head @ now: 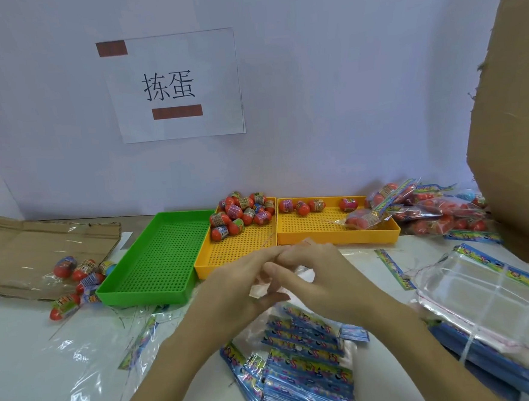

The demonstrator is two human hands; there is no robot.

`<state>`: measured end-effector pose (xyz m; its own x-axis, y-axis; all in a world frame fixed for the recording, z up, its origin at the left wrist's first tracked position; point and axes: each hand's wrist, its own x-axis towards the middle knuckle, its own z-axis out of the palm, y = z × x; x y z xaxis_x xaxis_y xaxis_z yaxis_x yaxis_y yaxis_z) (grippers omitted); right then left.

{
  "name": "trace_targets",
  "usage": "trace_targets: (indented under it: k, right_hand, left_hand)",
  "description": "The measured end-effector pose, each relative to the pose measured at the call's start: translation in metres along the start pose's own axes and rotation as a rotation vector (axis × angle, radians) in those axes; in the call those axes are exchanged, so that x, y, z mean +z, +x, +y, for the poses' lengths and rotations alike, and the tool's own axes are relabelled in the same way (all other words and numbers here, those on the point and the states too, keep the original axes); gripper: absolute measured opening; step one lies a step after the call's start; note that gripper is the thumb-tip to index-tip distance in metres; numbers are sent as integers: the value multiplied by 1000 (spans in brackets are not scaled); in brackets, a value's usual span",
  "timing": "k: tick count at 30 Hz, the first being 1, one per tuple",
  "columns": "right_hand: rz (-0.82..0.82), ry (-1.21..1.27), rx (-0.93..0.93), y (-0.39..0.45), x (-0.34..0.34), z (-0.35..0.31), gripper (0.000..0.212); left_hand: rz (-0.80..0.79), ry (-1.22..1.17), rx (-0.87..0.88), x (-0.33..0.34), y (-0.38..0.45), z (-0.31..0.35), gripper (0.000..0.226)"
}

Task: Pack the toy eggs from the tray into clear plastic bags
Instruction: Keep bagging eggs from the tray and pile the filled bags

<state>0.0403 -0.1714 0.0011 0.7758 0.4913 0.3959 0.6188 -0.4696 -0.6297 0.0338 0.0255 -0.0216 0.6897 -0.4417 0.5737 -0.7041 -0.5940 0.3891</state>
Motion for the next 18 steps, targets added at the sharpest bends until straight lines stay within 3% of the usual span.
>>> trace_targets:
  k: [5, 12, 16, 18]
  right_hand:
    - [177, 200, -7, 2, -13, 7, 26]
    - [485, 247, 84, 5, -27, 25, 28]
    - [439, 11, 304, 21, -14, 43, 18]
    - [385, -93, 385, 40, -11, 53, 23]
  left_hand:
    - [67, -98, -82, -6, -1, -5, 44]
    - [186, -388, -462, -10, 0, -16, 15]
    - [206, -558, -620, -15, 0, -20, 14]
    - [218, -641, -654, -17, 1, -20, 16]
